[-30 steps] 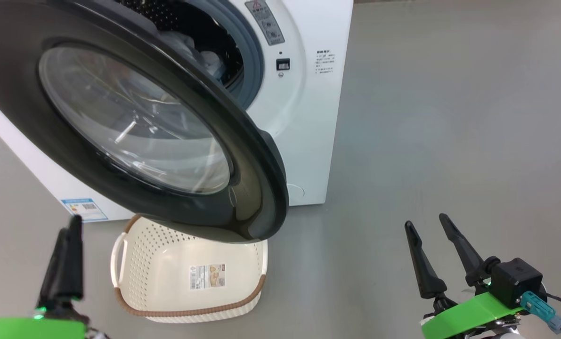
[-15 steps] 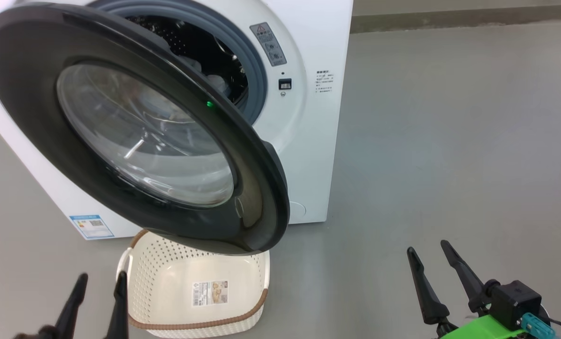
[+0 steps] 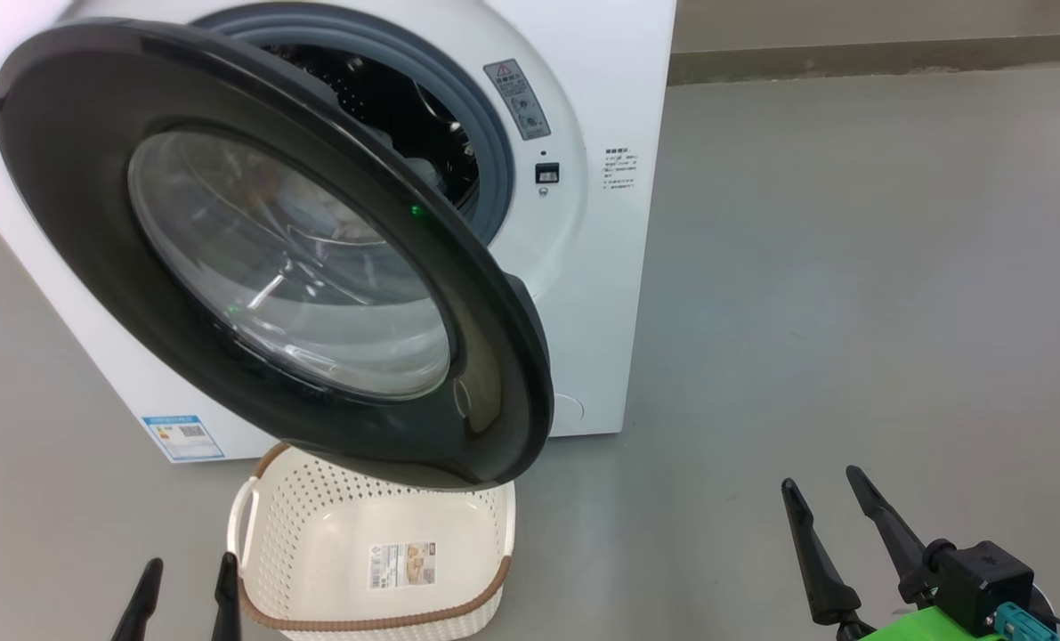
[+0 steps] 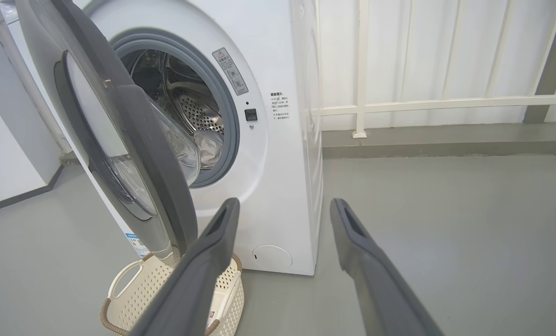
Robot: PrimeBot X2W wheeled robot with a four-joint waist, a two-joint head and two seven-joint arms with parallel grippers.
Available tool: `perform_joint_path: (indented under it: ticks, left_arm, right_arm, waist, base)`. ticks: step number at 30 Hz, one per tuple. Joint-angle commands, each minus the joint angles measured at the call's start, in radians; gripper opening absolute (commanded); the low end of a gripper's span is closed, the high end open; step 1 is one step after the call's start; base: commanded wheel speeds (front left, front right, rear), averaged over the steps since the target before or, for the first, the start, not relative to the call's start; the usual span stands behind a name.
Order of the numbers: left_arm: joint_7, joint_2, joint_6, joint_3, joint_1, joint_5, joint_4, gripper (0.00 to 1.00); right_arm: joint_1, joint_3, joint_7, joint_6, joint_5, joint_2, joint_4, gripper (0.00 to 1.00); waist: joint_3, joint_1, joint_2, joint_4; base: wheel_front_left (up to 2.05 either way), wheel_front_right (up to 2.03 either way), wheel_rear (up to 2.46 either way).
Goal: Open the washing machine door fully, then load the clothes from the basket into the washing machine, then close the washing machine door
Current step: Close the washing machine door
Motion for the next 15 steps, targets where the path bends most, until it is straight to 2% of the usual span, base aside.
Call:
perform_joint_path:
  ticks: [1,15]
  left_arm:
    - [-0.013,0.012,0.012,0.033,-0.028,0.015,-0.016,1.00]
    - [-0.017,0.016,0.027,0.032,-0.031,0.015,-0.010,1.00]
  right_arm:
    - [-0.008,0.022,0.005,0.002,-0.002,-0.003,-0.031,1.00]
    - [-0.005,0.016,0.004,0.002,0.000,-0.003,-0.035,1.00]
  waist:
    - [-0.003,0.0000,0.0000,-0.003]
    - [-0.001,0.0000,0.0000,-0.014]
  base:
    - [0.00,0.00,0.00]
    - [0.00,0.00,0.00]
